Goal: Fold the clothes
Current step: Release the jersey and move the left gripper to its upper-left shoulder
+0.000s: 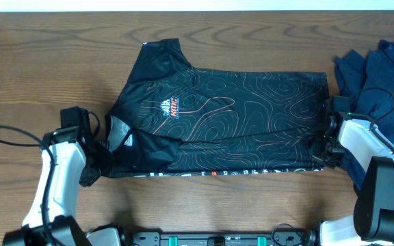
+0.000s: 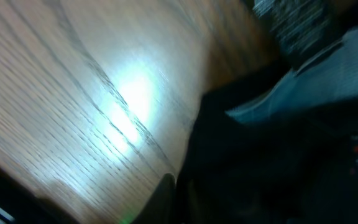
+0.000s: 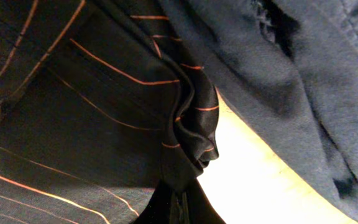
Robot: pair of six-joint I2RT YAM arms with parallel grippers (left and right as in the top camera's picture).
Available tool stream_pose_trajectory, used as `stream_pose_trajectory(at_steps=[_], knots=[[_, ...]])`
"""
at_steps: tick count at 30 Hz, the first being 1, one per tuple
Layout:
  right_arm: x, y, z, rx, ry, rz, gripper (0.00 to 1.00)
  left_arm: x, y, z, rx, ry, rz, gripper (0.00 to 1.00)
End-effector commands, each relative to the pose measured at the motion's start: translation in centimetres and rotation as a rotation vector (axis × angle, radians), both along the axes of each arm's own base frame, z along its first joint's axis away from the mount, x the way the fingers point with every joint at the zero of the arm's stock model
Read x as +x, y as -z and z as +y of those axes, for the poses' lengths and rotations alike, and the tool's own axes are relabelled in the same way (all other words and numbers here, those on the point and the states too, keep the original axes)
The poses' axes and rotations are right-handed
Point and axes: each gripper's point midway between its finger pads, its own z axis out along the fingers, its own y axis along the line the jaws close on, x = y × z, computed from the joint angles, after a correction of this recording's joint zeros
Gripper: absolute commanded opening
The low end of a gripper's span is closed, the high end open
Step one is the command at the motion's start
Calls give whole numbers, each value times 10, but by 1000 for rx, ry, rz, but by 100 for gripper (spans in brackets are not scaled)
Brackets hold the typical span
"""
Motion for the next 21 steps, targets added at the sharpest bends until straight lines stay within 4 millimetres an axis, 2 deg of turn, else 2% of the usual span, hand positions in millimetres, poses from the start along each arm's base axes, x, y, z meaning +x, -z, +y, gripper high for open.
stream_pose_trajectory(at_steps=[1, 2, 5, 7, 10, 16, 20, 21], knots=[[5, -7, -4, -12, 28, -21, 6, 1, -10, 10, 53, -16, -33, 41], [11, -13, -5, -14, 28, -41, 11, 2, -12, 11, 56, -13, -45, 54], [28, -40, -7, -21, 27, -97, 75, 11, -26, 12, 69, 31, -95, 83], [37, -61, -8, -24, 23, -125, 82, 21, -37, 10, 60, 77, -146, 86], [50, -84, -5, -4, -24, -174, 86, 45, -56, 1, 19, 161, -247, 87], [73, -116, 18, 122, -142, -293, 88, 120, -106, -29, -42, 413, -515, 87], [76, -123, 25, 158, -163, -324, 88, 175, -120, -55, -59, 599, -632, 88], [75, -123, 25, 163, -163, -323, 88, 189, -120, -63, -80, 664, -663, 92]])
